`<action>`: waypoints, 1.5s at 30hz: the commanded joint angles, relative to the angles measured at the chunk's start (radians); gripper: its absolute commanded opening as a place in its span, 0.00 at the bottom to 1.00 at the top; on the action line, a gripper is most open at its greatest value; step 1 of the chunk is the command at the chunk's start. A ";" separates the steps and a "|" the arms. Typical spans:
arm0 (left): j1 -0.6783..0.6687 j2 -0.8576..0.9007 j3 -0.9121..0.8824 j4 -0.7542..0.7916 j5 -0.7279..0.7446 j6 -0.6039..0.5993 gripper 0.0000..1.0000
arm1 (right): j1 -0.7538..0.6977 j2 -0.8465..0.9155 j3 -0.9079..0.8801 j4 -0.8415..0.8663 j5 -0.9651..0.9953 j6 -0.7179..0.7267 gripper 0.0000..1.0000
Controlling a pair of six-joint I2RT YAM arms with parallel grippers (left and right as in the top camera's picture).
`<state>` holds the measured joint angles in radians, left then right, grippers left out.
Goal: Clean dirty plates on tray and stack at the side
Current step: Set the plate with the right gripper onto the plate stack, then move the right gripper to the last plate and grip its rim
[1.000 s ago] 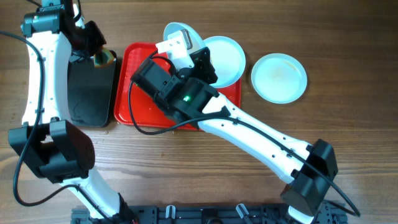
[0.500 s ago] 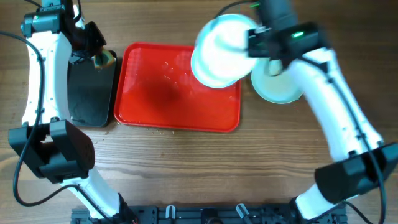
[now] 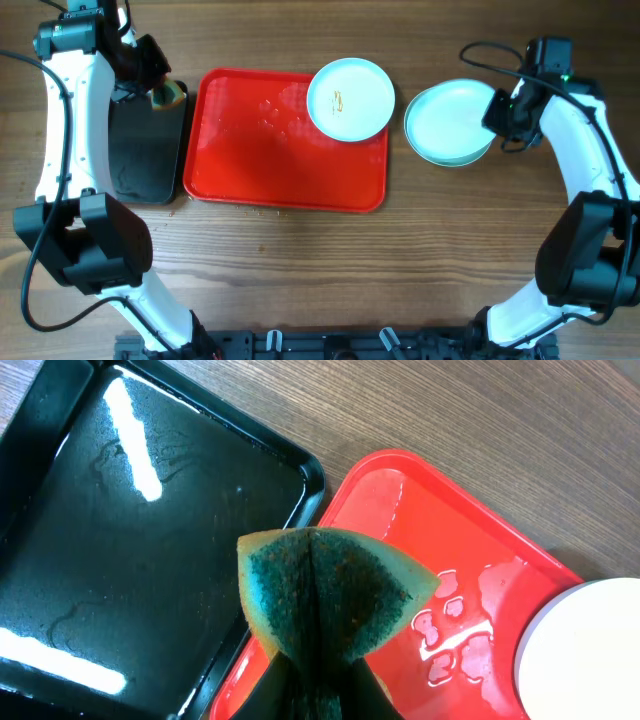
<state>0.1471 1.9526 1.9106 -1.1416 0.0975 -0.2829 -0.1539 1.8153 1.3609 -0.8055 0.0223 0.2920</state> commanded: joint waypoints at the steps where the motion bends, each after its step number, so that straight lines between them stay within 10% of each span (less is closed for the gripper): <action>1: 0.008 0.007 0.005 0.000 -0.010 0.006 0.08 | 0.002 0.011 -0.035 0.048 -0.019 0.031 0.09; 4: 0.007 0.007 0.005 0.000 -0.010 0.006 0.07 | 0.003 0.013 -0.031 0.060 -0.052 0.020 0.62; 8: 0.007 0.007 0.005 0.000 -0.010 0.006 0.08 | 0.013 0.012 0.038 0.049 -0.269 -0.068 0.71; 28: 0.005 0.007 0.005 -0.001 -0.008 0.005 0.05 | 0.308 0.380 0.375 0.191 -0.247 -0.053 0.51; 34: 0.006 0.007 0.005 0.000 -0.004 0.005 0.05 | 0.324 0.427 0.370 0.180 -0.185 -0.127 0.07; 45: 0.005 0.008 0.005 0.000 -0.004 0.005 0.05 | 0.385 0.433 0.416 -0.054 -0.196 -0.127 0.04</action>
<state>0.1471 1.9526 1.9106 -1.1446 0.0978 -0.2829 0.2054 2.2257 1.7340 -0.7990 -0.1741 0.1593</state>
